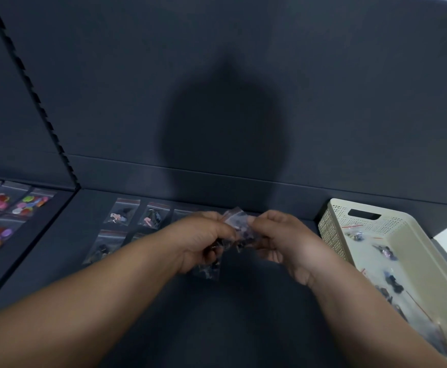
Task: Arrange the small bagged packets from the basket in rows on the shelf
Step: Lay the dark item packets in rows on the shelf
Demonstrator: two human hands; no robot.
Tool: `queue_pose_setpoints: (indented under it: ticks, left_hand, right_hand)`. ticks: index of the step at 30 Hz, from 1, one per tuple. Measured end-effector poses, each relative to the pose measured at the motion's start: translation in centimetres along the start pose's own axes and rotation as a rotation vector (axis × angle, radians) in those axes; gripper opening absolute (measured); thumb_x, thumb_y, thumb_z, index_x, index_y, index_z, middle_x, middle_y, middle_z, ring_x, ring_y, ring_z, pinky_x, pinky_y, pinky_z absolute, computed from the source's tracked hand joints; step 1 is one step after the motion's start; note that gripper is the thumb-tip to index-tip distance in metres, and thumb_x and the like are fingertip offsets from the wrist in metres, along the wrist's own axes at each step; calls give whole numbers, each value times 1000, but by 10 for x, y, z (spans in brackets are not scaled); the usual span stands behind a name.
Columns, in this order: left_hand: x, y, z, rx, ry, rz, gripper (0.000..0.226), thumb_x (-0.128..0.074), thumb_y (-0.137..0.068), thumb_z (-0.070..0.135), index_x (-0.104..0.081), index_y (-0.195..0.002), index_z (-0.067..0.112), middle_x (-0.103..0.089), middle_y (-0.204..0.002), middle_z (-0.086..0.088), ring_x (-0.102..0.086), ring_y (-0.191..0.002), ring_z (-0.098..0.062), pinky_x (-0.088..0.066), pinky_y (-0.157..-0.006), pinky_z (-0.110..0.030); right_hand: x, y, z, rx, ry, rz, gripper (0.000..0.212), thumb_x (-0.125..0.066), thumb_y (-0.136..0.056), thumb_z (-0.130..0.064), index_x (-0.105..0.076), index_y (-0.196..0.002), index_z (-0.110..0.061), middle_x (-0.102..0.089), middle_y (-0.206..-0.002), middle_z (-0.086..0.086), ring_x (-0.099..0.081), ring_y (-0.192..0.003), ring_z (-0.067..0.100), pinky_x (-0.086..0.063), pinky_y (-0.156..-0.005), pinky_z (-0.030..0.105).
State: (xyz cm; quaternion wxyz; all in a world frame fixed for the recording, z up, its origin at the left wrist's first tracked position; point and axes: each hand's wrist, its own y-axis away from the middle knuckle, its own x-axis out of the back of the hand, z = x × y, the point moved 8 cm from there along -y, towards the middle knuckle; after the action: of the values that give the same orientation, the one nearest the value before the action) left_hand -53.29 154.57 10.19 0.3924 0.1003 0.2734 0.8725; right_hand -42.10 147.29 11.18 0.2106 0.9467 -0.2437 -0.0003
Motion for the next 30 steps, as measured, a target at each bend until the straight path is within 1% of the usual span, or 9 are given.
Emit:
queue_pose_setpoints:
  ticks: [2,4,8,13,17,21,25,28,30]
  left_hand:
    - [-2,-1,5,-36,-58,5,18,-65,-81,6,-54,-81,19,-54,-66,-1,-40,-42,-6,-27,-42,-16]
    - [-3,-2,6,-39,-39,21,19,-69,-80,9,-53,-81,18,-55,-66,-1,-41,-42,-6,-28,-42,-16]
    - [-10,-3,-1,-4,-17,6,18,-70,-80,9,-55,-77,18,-55,-61,1,-43,-43,-6,-29,-42,-16]
    - [-11,-5,1,7,-50,44,19,-64,-81,1,-55,-75,17,-54,-62,-1,-40,-42,-7,-28,-42,-15]
    - [-18,-5,-2,48,-116,-1,13,-68,-81,10,-57,-79,17,-54,-66,-1,-41,-48,-7,-29,-42,-16]
    - [-20,-7,-10,68,-171,-29,13,-72,-81,22,-62,-75,17,-61,-69,-1,-43,-49,-7,-31,-46,-18]
    - [-10,-13,-14,96,-104,45,25,-70,-83,32,-59,-98,16,-54,-74,-1,-48,-55,-9,-36,-45,-18]
    - [-6,-13,-12,90,-46,52,7,-61,-88,19,-57,-89,14,-52,-70,-2,-50,-57,-10,-36,-44,-18]
    - [-4,-13,-9,62,-21,58,5,-55,-88,8,-55,-85,12,-53,-70,-4,-53,-58,-12,-38,-44,-18]
  right_hand:
    - [0,0,2,-9,-46,-18,9,-64,-86,-13,-59,-79,-16,-64,-71,5,-56,-62,15,-42,-52,25]
    - [2,0,3,-14,-107,8,15,-61,-87,-6,-57,-76,-15,-63,-66,3,-56,-56,12,-43,-47,22]
    - [5,1,12,-59,-266,74,18,-62,-87,-5,-52,-75,-14,-64,-61,3,-60,-52,13,-48,-46,23]
    - [3,2,26,-127,-262,26,4,-59,-90,-12,-56,-88,-15,-66,-68,4,-59,-56,15,-48,-51,25]
    - [9,0,32,-109,-290,48,17,-59,-87,-3,-59,-100,-14,-67,-78,5,-60,-64,14,-45,-50,23]
    - [23,-3,43,-104,-209,148,19,-61,-86,-3,-59,-101,-14,-68,-83,6,-62,-65,13,-48,-53,22]
    - [49,-10,50,-85,-20,315,15,-63,-85,-3,-58,-90,-16,-64,-77,0,-55,-57,10,-44,-49,19]
    - [63,-23,50,-44,38,404,16,-67,-82,-4,-59,-91,-15,-64,-75,1,-56,-57,13,-46,-53,24]
    - [68,-30,49,-7,205,450,28,-66,-82,-10,-58,-109,-13,-67,-89,3,-63,-75,19,-52,-71,31]
